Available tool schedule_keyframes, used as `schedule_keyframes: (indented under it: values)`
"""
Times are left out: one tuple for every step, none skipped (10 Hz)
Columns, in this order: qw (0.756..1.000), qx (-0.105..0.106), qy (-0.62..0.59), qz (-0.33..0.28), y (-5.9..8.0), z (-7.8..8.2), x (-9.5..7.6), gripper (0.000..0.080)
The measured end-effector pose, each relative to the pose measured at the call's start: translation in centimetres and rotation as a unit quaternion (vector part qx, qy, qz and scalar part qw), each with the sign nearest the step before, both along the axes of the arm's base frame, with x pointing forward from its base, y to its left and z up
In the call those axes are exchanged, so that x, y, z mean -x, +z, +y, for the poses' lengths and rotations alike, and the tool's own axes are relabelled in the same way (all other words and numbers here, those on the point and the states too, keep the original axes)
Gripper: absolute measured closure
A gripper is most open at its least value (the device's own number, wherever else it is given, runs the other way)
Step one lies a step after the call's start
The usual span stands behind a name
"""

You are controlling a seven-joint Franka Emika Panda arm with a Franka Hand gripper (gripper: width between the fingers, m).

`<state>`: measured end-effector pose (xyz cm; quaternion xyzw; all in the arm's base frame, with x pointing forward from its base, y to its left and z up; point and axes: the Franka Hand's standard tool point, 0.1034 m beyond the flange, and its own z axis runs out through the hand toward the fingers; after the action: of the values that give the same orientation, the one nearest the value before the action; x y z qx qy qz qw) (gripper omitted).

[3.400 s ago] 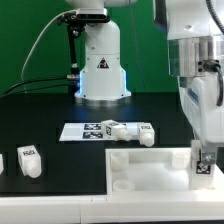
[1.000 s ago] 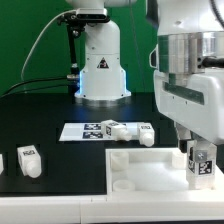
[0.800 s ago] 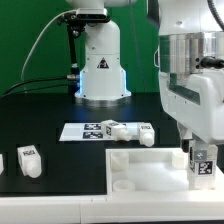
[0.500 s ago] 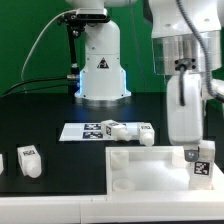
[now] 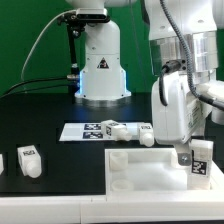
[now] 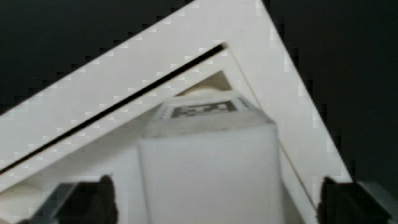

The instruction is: Assemble square table

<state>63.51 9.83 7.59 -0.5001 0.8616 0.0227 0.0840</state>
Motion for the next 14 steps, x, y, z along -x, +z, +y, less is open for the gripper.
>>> schedule_keyframes:
  values:
    - [1.0, -0.003, 0.006, -0.005, 0.9, 0.4, 0.0, 0.0178]
    - [1.0, -0.008, 0.013, -0.008, 1.9, 0.9, 0.1, 0.0178]
    - [1.0, -0.013, 0.017, -0.007, 2.7, 1.3, 0.4, 0.0155]
    - [1.0, -0.011, 0.017, -0.006, 2.3, 1.2, 0.4, 0.0151]
    - [1.0, -0.01, 0.017, -0.004, 2.1, 1.1, 0.5, 0.0151]
    - [1.0, -0.01, 0.017, -0.005, 2.2, 1.2, 0.5, 0.015]
    - [1.0, -0.009, 0.028, -0.006, 2.1, 1.1, 0.5, 0.015]
    - [0.999, -0.007, 0.045, -0.008, 2.2, 1.1, 0.5, 0.015]
    - [0.997, -0.005, 0.081, -0.016, 2.8, 0.9, 0.7, 0.015]
    - [0.99, -0.005, 0.141, -0.025, 3.8, 0.6, 2.0, 0.015]
    - [0.983, -0.007, 0.184, -0.025, 4.4, 0.7, 3.8, 0.015]
    - [0.979, -0.001, 0.203, -0.019, 4.6, 1.1, 4.6, 0.015]
    - [0.968, 0.013, 0.25, -0.023, 4.6, 1.6, 4.6, 0.015]
    - [0.958, 0.017, 0.285, -0.027, 4.5, 1.3, 4.6, 0.015]
